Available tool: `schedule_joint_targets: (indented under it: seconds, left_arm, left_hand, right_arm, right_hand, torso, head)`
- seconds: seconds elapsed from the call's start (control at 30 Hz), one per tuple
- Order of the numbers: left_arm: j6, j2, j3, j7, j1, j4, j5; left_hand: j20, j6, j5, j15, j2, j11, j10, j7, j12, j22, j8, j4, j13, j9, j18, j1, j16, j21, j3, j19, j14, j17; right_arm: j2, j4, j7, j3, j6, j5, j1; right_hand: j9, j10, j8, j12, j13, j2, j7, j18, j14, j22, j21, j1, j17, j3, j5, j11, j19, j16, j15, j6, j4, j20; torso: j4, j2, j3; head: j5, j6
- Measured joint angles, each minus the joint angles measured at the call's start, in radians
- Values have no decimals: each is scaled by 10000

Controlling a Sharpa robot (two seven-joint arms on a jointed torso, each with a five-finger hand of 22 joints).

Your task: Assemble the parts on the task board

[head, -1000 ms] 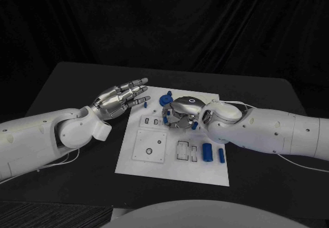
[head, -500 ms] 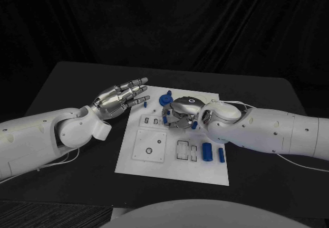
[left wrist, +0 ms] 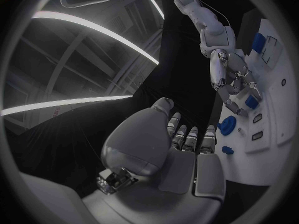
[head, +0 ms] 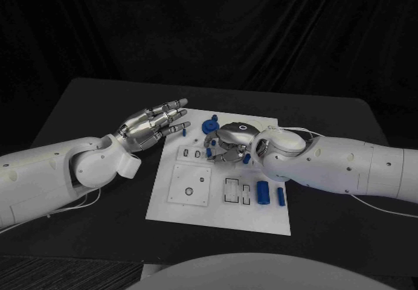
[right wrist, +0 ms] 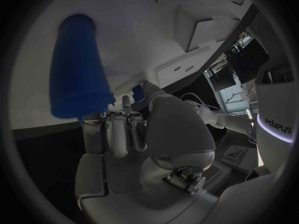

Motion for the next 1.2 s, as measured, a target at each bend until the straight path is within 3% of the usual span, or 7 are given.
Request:
schedule_joint_targets:
  seconds: [0.37,0.53,0.67,0.9,0.97,1.07,1.2]
  left_arm:
    - [3,-37,0,-8,-4,11,0]
    - [-4,-61,0,-10,-5,18,0]
    - [-24,-62,0,-10,-5,24,0]
    - [-336,-158,2,98,13,186,-138]
    - [-558,-223,1,190,69,246,-368]
    - [-1083,-277,-2,383,243,323,-972]
    - [-2155,-280,10,656,460,429,-2387]
  left_hand:
    - [0,-36,0,0,0,37,-38,36,0,0,0,-42,-1,0,0,0,0,0,41,0,0,0]
    - [0,-36,0,0,0,37,-38,36,-1,0,59,-70,-1,0,0,0,0,0,69,0,0,0]
    - [0,-36,0,0,-9,37,-38,36,-1,0,59,-126,-1,0,1,-9,0,0,126,0,0,0]
    - [214,-36,-223,331,-496,46,-28,36,316,398,138,-499,54,0,-1,-103,1112,736,754,1141,666,310]
    - [268,21,-439,355,-614,340,348,93,1100,605,180,-481,228,3,-1,-198,1883,1156,931,1831,1236,504]
    - [333,248,-912,506,-911,1030,1559,-32,3646,1173,273,-247,886,35,-1,-191,3953,2365,1218,3776,2858,1093]
    - [389,1349,-3446,686,-1438,1597,3478,202,7007,2183,618,688,2462,154,-2,-569,6974,4491,918,6649,5572,2390]
  right_arm:
    - [-339,276,32,-26,-97,5,-3]
    - [-771,738,109,-44,-259,2,86]
    - [-1234,1238,233,-37,-528,-1,428]
    - [-2430,2276,475,-32,-1234,-2,1338]
    - [-2738,2514,555,-28,-1459,-2,1566]
    - [-3186,2871,681,-18,-1795,-1,1812]
    - [-3663,3112,801,-28,-2060,-1,1954]
  right_hand:
    - [-430,0,-444,0,-1,-234,-6,0,0,0,-114,-230,0,-435,-738,-1,36,0,-1,-59,267,36]
    - [-714,1,-653,0,-2,-772,-6,-1,0,-1,-351,-97,0,-675,-1355,0,36,-105,0,-58,1321,35]
    - [-803,1,-696,0,-2,-1071,-44,0,0,-1,-350,-276,0,-942,-1390,0,36,-105,-1,-21,1542,36]
    - [-917,1,-713,0,-3,-973,-90,-1,0,-1,-380,-500,0,-1947,-1390,-1,36,-105,-1,25,1555,35]
    - [-922,1,-712,0,-3,-935,-84,-1,0,-1,-273,-537,0,-1996,-1390,-1,36,-96,-1,83,1556,35]
    - [-932,1,-712,0,-3,-837,-115,-1,0,-1,-31,-636,0,-2052,-1390,-1,115,50,-1,199,1558,3]
    - [-938,1,-712,0,-3,-760,-143,0,0,3,44,-705,0,-2052,-1390,-1,128,51,-1,309,1557,16]
  torso:
    - [-6,-4,2]
    - [-6,-9,5]
    - [-6,-10,5]
    - [-12,-11,5]
    - [-12,-9,5]
    - [-23,-3,6]
    - [-31,10,16]
  head:
    - [51,46]
    - [66,50]
    - [77,42]
    - [152,-12]
    - [196,-26]
    - [231,-29]
    - [217,-12]
